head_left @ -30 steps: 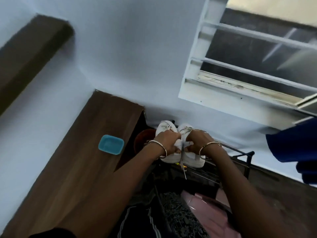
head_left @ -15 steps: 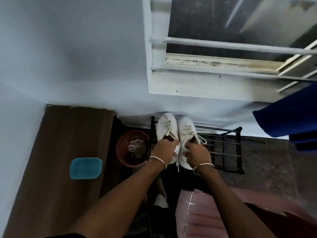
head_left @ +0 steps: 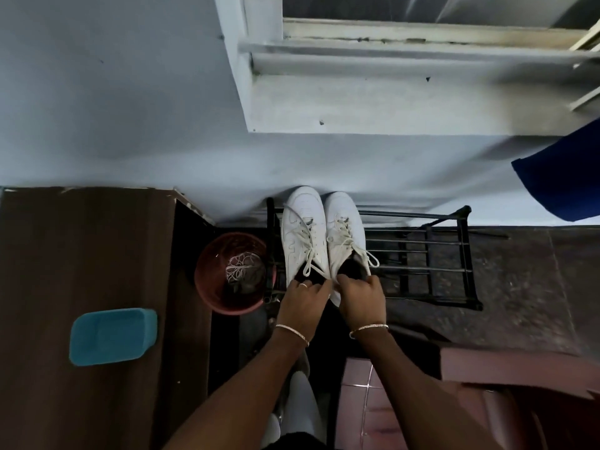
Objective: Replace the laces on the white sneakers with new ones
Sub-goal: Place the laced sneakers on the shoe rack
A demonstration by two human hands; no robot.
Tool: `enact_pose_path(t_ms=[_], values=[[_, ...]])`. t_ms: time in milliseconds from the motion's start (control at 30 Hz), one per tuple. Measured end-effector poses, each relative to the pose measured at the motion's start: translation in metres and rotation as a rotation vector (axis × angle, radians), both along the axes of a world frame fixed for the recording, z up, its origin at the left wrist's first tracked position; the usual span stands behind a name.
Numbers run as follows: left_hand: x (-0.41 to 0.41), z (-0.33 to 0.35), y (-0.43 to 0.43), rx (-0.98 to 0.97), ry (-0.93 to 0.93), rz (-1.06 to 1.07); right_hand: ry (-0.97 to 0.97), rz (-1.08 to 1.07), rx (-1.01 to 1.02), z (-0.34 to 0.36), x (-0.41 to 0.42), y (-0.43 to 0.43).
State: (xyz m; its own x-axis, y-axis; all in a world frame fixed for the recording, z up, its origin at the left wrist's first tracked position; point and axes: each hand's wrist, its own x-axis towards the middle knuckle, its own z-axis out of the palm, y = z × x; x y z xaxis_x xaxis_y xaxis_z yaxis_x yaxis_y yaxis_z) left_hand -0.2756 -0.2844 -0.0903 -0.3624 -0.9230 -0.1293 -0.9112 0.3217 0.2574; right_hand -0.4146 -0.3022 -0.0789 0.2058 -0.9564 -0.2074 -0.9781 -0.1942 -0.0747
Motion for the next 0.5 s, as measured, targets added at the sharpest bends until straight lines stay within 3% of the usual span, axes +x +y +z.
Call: enact_pose_path(t_ms=[300, 500], values=[[0.004, -0.038, -0.011, -0.008, 0.013, 0.007, -0.084, -0.022, -0.030, -0.059, -0.001, 0.011], [0.004, -0.062, -0.006, 0.104, 0.074, 0.030, -0.084, -0.017, -0.017, -0.077, -0.002, 0.015]])
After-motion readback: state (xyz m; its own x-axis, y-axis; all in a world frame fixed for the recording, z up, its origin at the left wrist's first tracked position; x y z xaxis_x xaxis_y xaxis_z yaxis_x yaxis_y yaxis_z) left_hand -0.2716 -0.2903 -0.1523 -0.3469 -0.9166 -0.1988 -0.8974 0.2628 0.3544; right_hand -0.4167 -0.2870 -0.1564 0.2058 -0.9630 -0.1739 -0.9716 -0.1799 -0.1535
